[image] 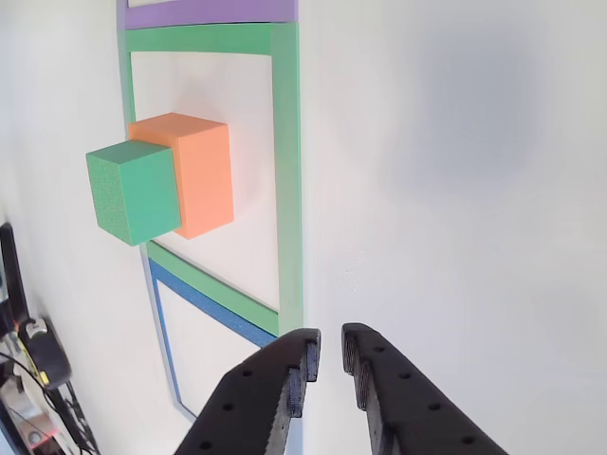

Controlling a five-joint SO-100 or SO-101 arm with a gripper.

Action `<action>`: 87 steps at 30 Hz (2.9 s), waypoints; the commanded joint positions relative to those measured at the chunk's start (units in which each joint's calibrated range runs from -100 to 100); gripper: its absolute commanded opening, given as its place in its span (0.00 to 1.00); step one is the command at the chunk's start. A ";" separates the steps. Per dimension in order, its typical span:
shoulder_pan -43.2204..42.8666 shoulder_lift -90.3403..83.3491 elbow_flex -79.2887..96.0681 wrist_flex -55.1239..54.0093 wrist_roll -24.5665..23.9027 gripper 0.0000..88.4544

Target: Tower of hanoi

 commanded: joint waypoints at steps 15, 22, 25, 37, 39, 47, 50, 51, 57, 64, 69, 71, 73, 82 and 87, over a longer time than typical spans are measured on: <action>0.47 -0.84 0.34 -1.15 -0.59 0.00; 0.47 -0.84 0.34 -1.15 -0.59 0.00; 0.47 -0.84 0.34 -1.15 -0.59 0.00; -3.11 1.80 -1.02 -3.66 8.24 0.00; -2.35 4.12 -3.38 -4.06 11.91 0.00; 2.98 17.83 -20.01 -6.57 26.80 0.00; 5.73 21.75 -26.64 -5.76 35.81 0.00; 6.80 22.79 -28.82 -5.44 39.85 0.00; 11.98 26.32 -40.09 -3.82 74.60 0.00; 16.71 30.01 -53.99 3.38 119.27 0.00; 20.67 32.01 -60.90 10.42 146.47 0.00; 21.89 32.17 -63.17 14.07 157.13 0.00; 23.27 32.73 -65.90 16.90 161.36 0.01; 30.43 33.53 -66.99 19.33 183.97 0.17; 32.95 31.45 -57.81 14.39 196.29 0.25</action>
